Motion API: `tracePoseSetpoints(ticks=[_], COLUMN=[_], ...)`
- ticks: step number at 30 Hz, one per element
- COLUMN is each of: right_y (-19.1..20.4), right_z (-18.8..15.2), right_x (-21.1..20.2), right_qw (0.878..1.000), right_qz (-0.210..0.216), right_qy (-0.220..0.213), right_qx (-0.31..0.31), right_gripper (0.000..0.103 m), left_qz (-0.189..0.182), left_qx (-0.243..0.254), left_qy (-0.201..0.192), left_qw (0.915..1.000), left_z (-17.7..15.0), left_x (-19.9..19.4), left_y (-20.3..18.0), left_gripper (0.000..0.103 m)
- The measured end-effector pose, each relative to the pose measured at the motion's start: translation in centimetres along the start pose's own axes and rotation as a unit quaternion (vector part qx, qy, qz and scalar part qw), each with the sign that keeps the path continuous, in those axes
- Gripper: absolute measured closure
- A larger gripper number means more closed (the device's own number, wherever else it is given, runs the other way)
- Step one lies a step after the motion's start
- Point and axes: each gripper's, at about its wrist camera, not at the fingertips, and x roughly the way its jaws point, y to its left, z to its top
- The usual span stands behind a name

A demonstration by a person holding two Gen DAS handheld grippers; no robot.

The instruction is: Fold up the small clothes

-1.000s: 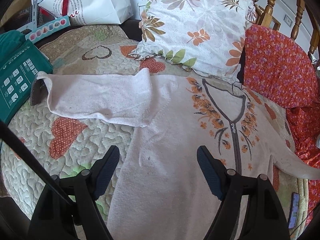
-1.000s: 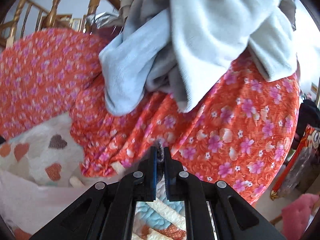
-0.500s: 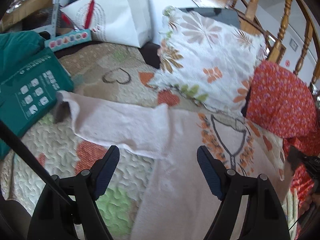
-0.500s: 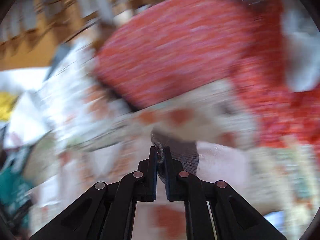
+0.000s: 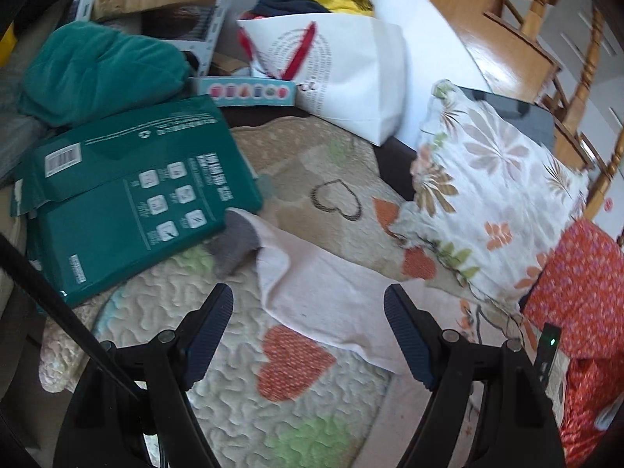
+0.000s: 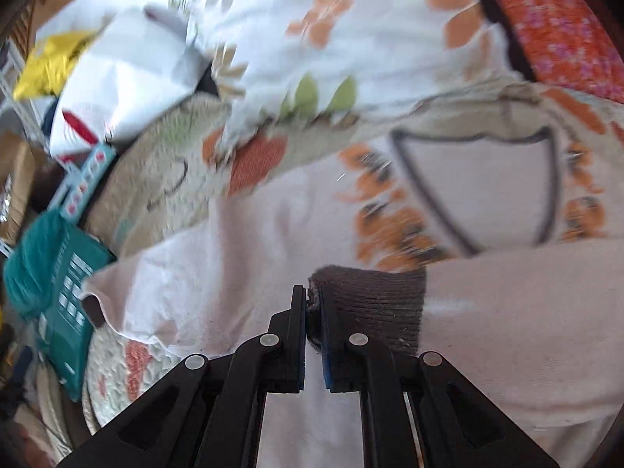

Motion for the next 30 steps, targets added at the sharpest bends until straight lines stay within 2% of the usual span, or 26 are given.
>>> tracePoseSetpoints(ticks=[6,10,12,13,15,18,20,22,25,26,28,29,30], right_y=[3.2,4.5,5.2,5.6,7.4,11.3,13.9,17.2,22.7,24.8,28.2,29.7,31.4], right_z=[-0.3,-0.5,-0.6,-0.6,-0.8,-1.5,-2.2,-2.9,-4.3,-4.9,-6.1,-6.7,-7.6], right_x=[2.3,3.6,3.0,2.5,1.0,0.2,0.4,1.0,2.2,2.7,3.6,3.9,4.5], right_qw=[0.999,0.995,0.993,0.993,0.993,0.986,0.981,0.975,0.962,0.953,0.935,0.923,0.905], right_qz=[0.016,0.063,0.073,0.077,0.071,0.079,0.092,0.108,0.11,0.096,0.06,0.04,0.016], right_qy=[0.02,0.062,0.062,0.056,0.034,0.033,0.039,0.043,0.036,0.026,0.005,-0.008,-0.024], right_qx=[-0.034,-0.055,-0.064,-0.066,-0.09,-0.14,-0.165,-0.19,-0.249,-0.285,-0.35,-0.383,-0.425], right_gripper=[0.096,0.093,0.092,0.088,0.07,0.066,0.062,0.055,0.041,0.036,0.035,0.035,0.035], left_qz=[0.018,0.026,0.042,0.053,0.079,0.119,0.133,0.137,0.139,0.14,0.14,0.14,0.139], left_qx=[-0.032,-0.036,-0.044,-0.049,-0.066,-0.11,-0.139,-0.165,-0.176,-0.176,-0.182,-0.186,-0.192], left_qy=[-0.001,-0.006,-0.015,-0.022,-0.035,-0.061,-0.076,-0.083,-0.081,-0.078,-0.073,-0.072,-0.071], left_qw=[0.9993,0.999,0.998,0.9972,0.9941,0.9849,0.9784,0.9732,0.9712,0.9712,0.9706,0.9699,0.9689], left_z=[0.8,1.1,1.5,1.7,2.2,3.0,3.1,3.1,3.1,3.2,3.3,3.4,3.5], left_x=[0.2,0.0,-0.4,-0.7,-1.3,-2.6,-3.4,-3.9,-4.1,-4.1,-4.0,-3.9,-3.8], left_y=[2.5,3.1,3.8,4.2,5.5,8.7,10.5,12.2,13.5,13.8,14.3,14.5,14.9], left_gripper=[0.024,0.024,0.024,0.024,0.024,0.024,0.024,0.024,0.024,0.024,0.024,0.024,0.024])
